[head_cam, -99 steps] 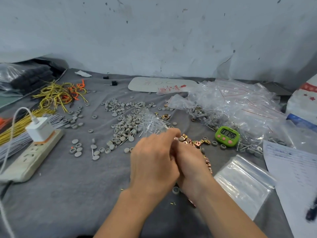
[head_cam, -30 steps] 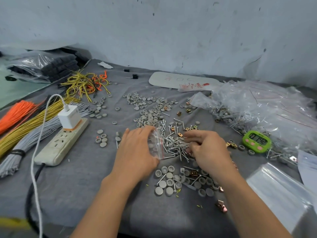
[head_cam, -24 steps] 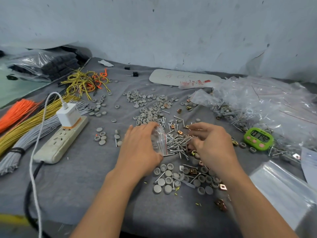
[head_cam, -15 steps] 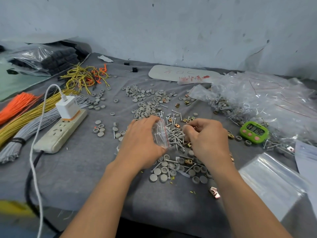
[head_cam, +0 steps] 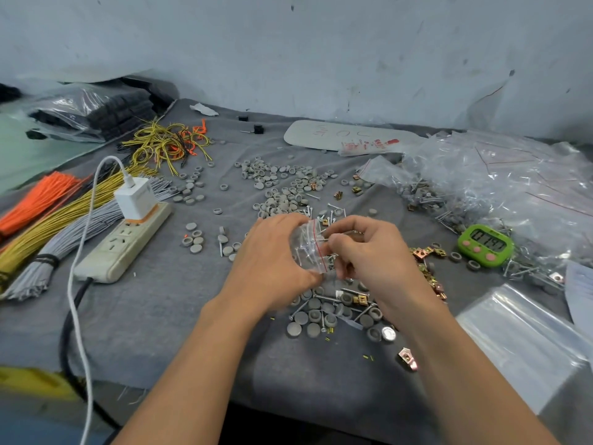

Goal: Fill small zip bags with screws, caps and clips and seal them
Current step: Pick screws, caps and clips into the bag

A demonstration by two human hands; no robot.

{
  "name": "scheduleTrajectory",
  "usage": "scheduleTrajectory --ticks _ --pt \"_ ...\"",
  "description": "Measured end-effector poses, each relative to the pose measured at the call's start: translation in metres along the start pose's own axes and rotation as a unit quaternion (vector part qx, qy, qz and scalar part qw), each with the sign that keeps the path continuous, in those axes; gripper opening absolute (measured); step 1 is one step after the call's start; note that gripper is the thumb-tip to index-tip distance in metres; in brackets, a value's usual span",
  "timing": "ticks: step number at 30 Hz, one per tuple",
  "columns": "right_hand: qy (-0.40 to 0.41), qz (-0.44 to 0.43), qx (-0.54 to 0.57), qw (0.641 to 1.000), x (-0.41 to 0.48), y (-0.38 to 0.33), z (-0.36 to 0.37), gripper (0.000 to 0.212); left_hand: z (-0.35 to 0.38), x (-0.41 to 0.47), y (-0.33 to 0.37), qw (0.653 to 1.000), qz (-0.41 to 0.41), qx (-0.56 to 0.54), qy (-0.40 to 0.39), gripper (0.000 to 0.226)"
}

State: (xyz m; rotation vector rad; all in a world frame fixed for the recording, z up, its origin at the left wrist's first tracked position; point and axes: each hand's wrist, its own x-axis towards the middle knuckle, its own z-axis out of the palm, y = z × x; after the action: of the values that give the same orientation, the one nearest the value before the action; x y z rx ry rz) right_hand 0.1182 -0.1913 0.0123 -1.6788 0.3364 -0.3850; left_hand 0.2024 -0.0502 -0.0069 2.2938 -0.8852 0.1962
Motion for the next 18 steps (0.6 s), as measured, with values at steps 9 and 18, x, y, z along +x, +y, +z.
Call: scheduleTrajectory --ticks 9,18 --pt "-0.087 -0.069 -0.110 0.988 0.004 -0.001 0.015 0.027 -0.001 -0.002 0.005 0.998 -0.027 -0.051 -0.003 0.043" --pt "-0.015 -0.039 -0.277 0.960 0.001 -0.001 -0.017 0.025 -0.023 0.003 0.005 0.897 -0.155 -0.384 0.157 0.033"
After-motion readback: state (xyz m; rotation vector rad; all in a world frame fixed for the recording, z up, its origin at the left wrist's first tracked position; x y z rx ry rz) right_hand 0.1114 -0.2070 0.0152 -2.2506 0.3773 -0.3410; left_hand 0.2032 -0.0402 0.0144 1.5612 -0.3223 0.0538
